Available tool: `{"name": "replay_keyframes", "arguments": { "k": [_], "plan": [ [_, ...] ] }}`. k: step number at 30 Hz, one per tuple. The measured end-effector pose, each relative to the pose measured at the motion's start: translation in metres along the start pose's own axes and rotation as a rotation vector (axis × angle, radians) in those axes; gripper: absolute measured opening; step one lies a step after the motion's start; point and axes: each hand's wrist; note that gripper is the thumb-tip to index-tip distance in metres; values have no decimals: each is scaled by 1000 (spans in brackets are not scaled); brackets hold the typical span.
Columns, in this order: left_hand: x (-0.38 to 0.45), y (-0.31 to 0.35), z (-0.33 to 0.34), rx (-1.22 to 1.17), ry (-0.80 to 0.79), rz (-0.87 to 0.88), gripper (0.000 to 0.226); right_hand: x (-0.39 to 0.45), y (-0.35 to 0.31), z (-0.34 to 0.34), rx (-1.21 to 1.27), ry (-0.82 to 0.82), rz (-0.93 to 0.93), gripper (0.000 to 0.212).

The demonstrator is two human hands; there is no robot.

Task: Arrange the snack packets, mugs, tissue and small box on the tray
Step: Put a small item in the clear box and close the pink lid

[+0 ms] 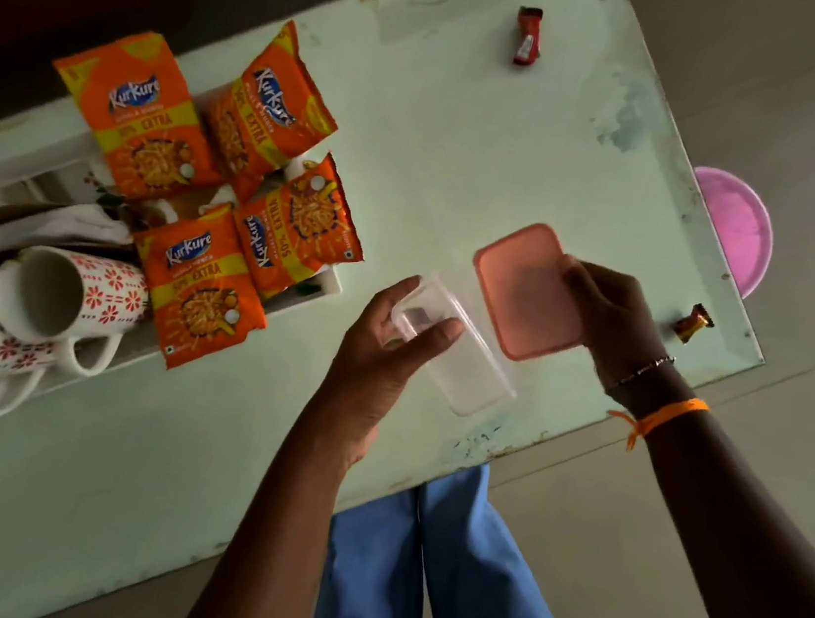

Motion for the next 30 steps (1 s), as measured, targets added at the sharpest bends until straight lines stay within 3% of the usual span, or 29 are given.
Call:
{"name": "replay_keyframes", "arguments": {
  "k": [3, 7, 10, 16, 19, 23, 27, 30],
  "plan": [
    [-14, -10, -20, 49, 46, 18, 82, 10, 10, 4, -250, 109, -5, 17],
    [-34, -29, -47, 86, 165, 10, 103, 10, 10, 19, -402, 164, -44, 33],
    [-45, -38, -57, 136, 182, 26, 94, 1, 9, 38, -727, 185, -191, 43],
    [-43, -40, -54, 376, 228, 89, 84, -17, 21, 94, -935, -203, -429, 39],
    [-39, -34, -53, 455, 220, 109, 84, -14, 28, 107, -1076, -213, -490, 35],
    [-32, -28, -51, 482, 181, 97, 87, 0, 16, 104, -942, -152, -436, 26],
    [-19, -21, -36, 545, 163, 174, 86, 0, -8, 78, -639, 119, -394, 19],
    [-6, -14, -16, 591, 158, 240, 88, -14, -23, 58, -481, 153, -423, 18]
  ]
}}
Point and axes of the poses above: each hand's wrist, its own x-axis towards the middle knuckle, its own z-axis out of the palm, y = z × x, and after that the axes turned 3 degrees about -x, right-handed
